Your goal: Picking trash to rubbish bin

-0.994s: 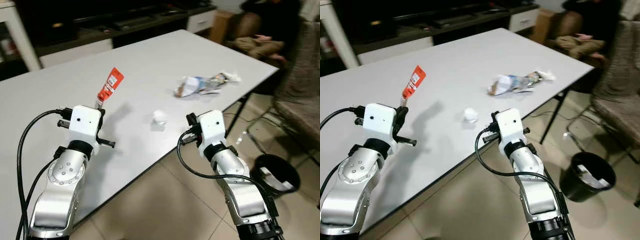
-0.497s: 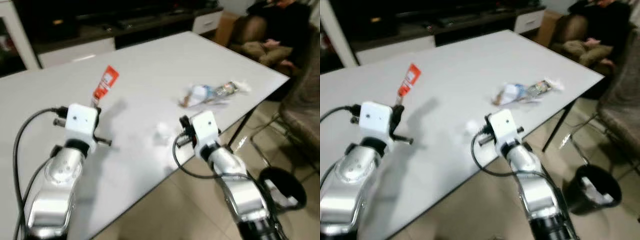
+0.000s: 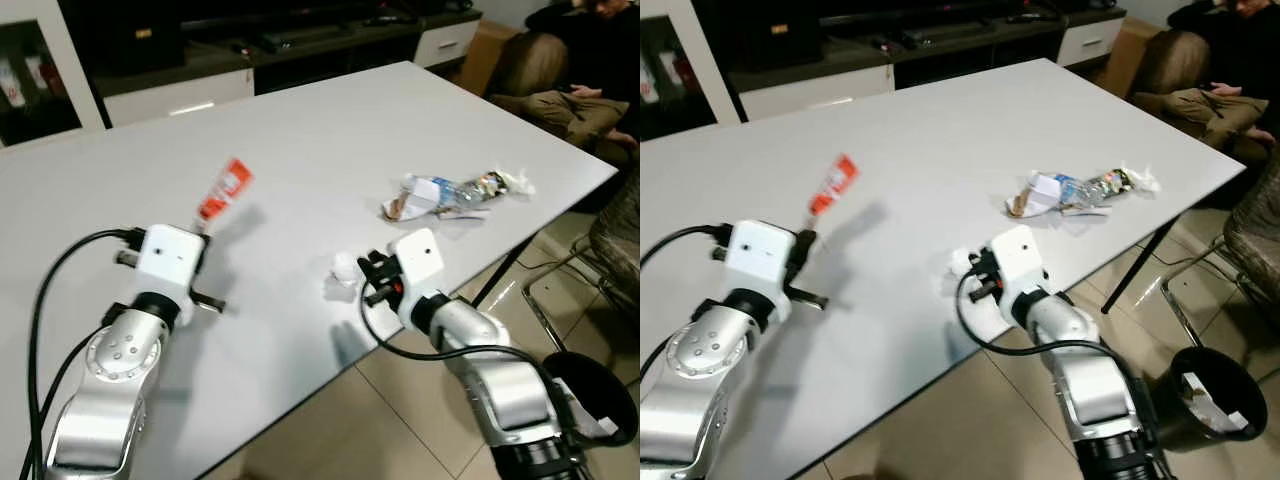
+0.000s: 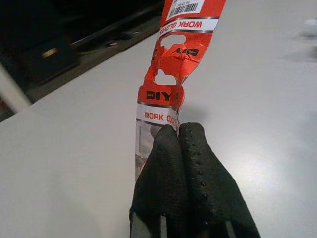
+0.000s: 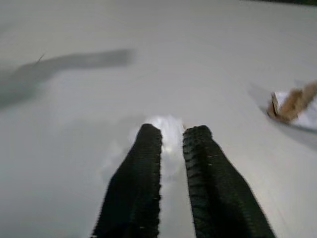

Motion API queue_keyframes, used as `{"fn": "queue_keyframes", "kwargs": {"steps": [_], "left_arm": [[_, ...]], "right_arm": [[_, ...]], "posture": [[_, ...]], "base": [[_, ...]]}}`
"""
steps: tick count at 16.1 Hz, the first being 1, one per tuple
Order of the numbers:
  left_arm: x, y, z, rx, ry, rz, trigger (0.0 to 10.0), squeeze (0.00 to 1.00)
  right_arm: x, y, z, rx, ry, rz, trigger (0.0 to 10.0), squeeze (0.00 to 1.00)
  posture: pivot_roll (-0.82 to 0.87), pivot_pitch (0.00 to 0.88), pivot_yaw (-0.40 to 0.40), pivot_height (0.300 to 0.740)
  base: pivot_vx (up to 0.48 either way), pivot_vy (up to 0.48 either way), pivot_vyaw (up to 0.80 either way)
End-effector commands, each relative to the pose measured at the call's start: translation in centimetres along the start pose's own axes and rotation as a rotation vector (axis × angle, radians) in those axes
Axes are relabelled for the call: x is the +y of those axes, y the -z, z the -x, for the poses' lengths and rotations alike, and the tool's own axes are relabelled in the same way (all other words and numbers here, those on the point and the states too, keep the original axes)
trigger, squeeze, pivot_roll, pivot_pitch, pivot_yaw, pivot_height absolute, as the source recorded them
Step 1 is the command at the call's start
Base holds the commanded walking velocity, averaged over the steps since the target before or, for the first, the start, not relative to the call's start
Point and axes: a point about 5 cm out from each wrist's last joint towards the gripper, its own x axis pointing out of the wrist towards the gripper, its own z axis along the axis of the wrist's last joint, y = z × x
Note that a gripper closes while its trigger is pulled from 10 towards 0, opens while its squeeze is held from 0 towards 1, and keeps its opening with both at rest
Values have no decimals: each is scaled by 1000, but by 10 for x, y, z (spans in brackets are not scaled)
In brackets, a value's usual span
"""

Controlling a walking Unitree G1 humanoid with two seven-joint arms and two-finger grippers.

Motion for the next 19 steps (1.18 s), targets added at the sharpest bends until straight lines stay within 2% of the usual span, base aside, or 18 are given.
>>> {"fn": "queue_keyframes", "kwargs": {"steps": [1,4,6,13,16,17,18,19], "left_arm": [[-4,-3,0,-4,32,-4,10000,0],[-2,-3,-2,-1,22,-7,10000,0],[-2,-3,-3,-3,26,-8,10000,0],[-5,-6,-2,-16,38,-9,10000,0],[-6,-8,-1,-21,47,-10,10000,0],[-7,-8,-1,-22,54,-11,10000,0],[-9,-8,-1,-23,64,-15,10000,0],[-10,-8,-1,-24,73,-17,10000,0]], "right_arm": [[-5,-5,4,-3,-2,-21,10000,1000],[-5,-10,2,43,-91,-60,10000,1000],[-5,-11,-1,51,-106,-65,10000,1000],[-15,-5,-39,85,-109,-37,10000,1000],[-16,-5,-52,63,-113,17,10000,1000],[-13,-3,-57,78,-125,7,10000,1000],[-11,2,-62,92,-144,-11,10000,357],[-9,6,-66,104,-143,-9,10000,0]], "posture": [[61,52,-52,740],[57,49,-44,740],[60,48,-46,740],[79,43,-51,740],[91,43,-48,740],[92,42,-47,740],[93,42,-46,740],[97,42,-45,740]], "base": [[0,0,0],[0,0,0],[0,0,0],[0,0,0],[0,0,0],[0,0,0],[0,0,0],[0,0,0]]}}
